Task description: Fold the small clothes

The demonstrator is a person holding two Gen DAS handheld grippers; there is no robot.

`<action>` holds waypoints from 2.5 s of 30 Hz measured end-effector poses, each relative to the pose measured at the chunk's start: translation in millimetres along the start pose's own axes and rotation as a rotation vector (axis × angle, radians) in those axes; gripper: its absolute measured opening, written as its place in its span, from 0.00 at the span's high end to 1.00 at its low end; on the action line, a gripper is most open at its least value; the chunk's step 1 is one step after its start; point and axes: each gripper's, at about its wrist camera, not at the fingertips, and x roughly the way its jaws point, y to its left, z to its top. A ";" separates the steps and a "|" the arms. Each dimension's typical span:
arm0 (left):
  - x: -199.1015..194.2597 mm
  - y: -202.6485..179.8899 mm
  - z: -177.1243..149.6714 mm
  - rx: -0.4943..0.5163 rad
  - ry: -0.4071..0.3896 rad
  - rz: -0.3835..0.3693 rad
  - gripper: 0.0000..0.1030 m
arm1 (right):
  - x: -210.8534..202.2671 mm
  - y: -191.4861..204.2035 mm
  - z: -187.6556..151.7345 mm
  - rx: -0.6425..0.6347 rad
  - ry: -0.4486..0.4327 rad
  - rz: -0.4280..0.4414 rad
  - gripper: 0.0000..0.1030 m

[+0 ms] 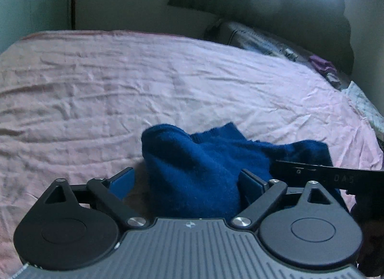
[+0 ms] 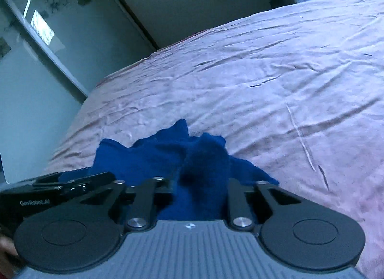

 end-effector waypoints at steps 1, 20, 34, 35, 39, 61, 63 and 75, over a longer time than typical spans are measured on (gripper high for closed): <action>2.6 -0.5 -1.2 0.004 0.004 -0.001 0.28 | -1.1 -0.6 -1.0 -0.009 -0.005 0.006 0.88; -0.2 60.4 -3.6 -0.211 -0.057 -0.046 0.75 | 22.2 20.5 31.6 -0.096 -0.058 0.006 0.89; -91.1 19.7 -61.1 0.101 -0.148 0.003 0.17 | -89.7 2.3 -23.0 -0.082 -0.164 -0.080 0.42; -97.2 15.5 -69.7 0.129 -0.148 -0.006 0.16 | -98.4 0.2 -31.5 -0.079 -0.156 -0.070 0.42; -118.7 -1.8 -103.4 0.267 -0.161 -0.043 0.14 | -125.2 -18.0 -69.3 0.010 -0.119 -0.025 0.42; -119.0 -93.1 -188.6 0.786 -0.331 0.049 0.08 | -137.3 -15.7 -107.5 0.315 -0.210 0.287 0.95; -114.6 -98.0 -189.5 0.792 -0.345 0.058 0.08 | -135.4 -11.3 -104.7 0.337 -0.225 0.327 0.95; -101.4 -80.2 -175.8 0.627 -0.362 0.193 0.10 | -137.5 -8.5 -106.6 0.417 -0.289 0.413 0.95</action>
